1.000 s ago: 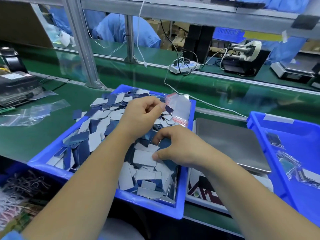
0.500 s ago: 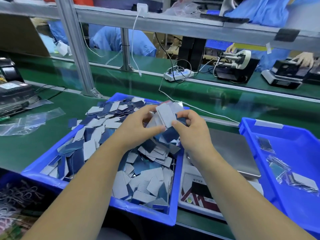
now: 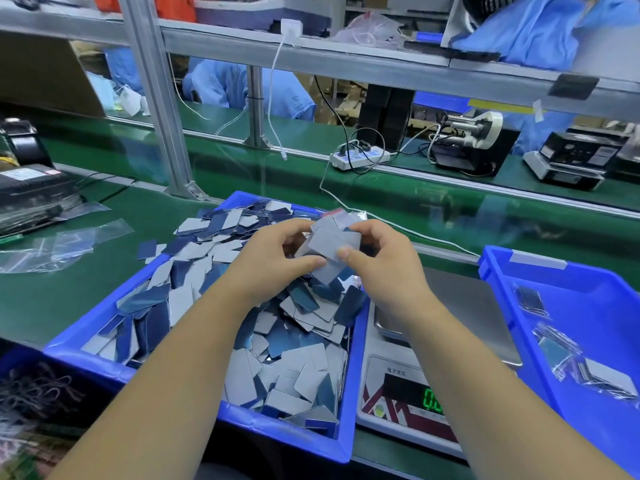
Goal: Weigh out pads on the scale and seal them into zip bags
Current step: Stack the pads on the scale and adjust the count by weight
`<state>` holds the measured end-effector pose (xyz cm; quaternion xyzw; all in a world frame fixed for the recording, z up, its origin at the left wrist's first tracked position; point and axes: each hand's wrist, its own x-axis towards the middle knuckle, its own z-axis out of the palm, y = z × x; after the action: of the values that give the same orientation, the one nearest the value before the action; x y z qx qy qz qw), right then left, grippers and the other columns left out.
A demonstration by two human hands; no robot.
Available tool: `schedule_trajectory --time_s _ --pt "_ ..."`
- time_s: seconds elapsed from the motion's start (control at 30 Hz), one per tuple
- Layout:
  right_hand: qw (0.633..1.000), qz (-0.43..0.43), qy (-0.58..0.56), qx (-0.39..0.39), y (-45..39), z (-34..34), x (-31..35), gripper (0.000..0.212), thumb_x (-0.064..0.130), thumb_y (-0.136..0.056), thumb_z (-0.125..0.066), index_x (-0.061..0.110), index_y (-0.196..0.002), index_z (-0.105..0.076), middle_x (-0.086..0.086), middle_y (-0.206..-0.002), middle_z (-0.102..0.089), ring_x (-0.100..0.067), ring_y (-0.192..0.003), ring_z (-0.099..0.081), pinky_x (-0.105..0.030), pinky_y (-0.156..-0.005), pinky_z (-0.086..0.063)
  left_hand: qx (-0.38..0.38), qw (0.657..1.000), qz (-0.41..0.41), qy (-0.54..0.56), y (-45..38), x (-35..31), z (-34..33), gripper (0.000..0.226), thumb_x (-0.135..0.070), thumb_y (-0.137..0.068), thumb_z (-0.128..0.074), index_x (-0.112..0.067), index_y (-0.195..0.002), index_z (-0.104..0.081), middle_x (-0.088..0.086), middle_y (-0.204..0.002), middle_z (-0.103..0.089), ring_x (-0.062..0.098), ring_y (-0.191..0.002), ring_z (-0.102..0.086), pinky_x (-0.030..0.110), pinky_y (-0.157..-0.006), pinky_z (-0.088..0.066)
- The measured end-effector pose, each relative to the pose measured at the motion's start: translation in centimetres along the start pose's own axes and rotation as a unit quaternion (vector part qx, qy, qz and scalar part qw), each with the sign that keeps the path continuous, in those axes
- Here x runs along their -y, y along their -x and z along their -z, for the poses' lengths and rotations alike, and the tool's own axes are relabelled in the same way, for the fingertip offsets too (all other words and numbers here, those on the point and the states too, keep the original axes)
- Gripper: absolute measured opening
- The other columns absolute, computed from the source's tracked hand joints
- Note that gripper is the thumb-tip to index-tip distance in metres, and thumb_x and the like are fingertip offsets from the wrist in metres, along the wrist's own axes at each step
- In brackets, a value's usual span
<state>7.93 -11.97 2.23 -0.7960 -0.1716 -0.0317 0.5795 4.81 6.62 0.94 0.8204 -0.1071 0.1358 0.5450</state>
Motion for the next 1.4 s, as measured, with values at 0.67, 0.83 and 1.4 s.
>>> schedule_trajectory --time_s 0.67,0.83,1.4 --pt "0.95 -0.176 -0.256 0.0 0.4 5.5 -0.3 0.012 0.001 -0.099 -0.051 0.008 -0.09 -0.057 -0.009 -0.077 -0.071 -0.02 -0.062 -0.067 -0.033 -0.056 -0.054 -0.017 0.993 0.103 0.046 -0.7 -0.1 0.3 0.021 -0.02 -0.09 -0.073 -0.036 -0.077 -0.075 -0.009 -0.073 -0.073 0.004 -0.066 -0.063 0.013 -0.063 -0.048" --pt "0.972 -0.167 -0.159 -0.048 0.8 11.1 -1.5 0.017 0.0 -0.093 -0.056 0.011 -0.081 -0.059 -0.009 -0.074 -0.067 -0.022 -0.062 -0.063 -0.032 -0.056 -0.051 0.087 0.947 0.136 -0.279 -1.0 -0.8 -0.3 0.005 -0.04 -0.088 -0.071 -0.036 -0.087 -0.073 -0.015 -0.081 -0.069 0.002 -0.072 -0.06 0.02 -0.061 -0.043" --pt "0.927 -0.045 0.369 0.048 1.6 14.3 -4.7 0.016 0.029 -0.08 -0.064 0.034 -0.066 -0.07 0.009 -0.067 -0.062 -0.017 -0.084 -0.055 -0.03 -0.065 -0.045 0.188 0.937 0.004 -0.293 -4.4 -5.5 -11.1 0.046 -0.05 -0.096 -0.057 -0.037 -0.14 -0.051 -0.006 -0.126 -0.051 0.015 -0.125 -0.038 0.029 -0.092 -0.031"
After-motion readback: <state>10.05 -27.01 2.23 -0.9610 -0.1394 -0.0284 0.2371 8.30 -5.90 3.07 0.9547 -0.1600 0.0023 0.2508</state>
